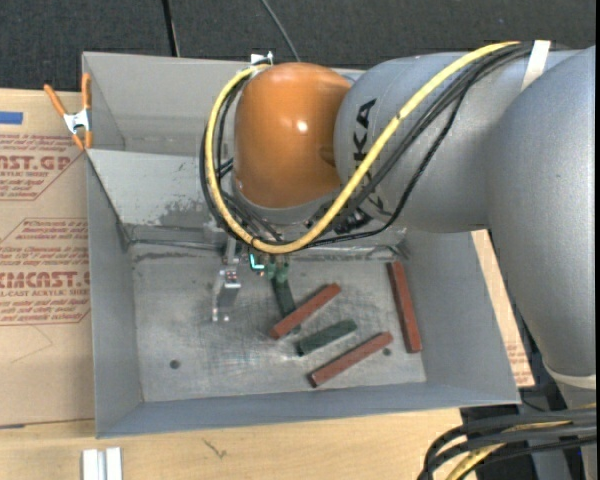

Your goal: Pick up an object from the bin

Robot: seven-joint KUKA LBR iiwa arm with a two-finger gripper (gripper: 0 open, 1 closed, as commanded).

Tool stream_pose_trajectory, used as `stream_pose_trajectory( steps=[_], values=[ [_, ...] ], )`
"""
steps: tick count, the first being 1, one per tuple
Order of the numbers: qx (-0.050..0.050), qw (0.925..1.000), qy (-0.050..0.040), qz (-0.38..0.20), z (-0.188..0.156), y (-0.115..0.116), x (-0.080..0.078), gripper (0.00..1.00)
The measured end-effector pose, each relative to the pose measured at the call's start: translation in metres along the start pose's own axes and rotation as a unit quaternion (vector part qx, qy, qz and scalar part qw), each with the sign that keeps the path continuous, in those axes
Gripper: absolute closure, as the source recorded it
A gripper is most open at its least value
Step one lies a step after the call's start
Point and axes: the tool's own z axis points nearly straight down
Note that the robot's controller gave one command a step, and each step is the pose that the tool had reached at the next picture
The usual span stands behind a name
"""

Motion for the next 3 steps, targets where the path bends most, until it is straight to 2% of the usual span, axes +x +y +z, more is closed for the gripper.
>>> stream_pose_trajectory(
  steps=[1, 2, 3],
  values=[
    [-0.001, 1.0000, -0.0039, 0.001, -0.005, -0.001, -0.002, 0.00],
    [-0.001, 1.0000, -0.0062, -0.004, 0.084, -0.054, -0.028, 0.00],
    [0.000, 0.9989, -0.0034, -0.047, 0.107, -0.068, -0.027, 0.00]
  ],
)
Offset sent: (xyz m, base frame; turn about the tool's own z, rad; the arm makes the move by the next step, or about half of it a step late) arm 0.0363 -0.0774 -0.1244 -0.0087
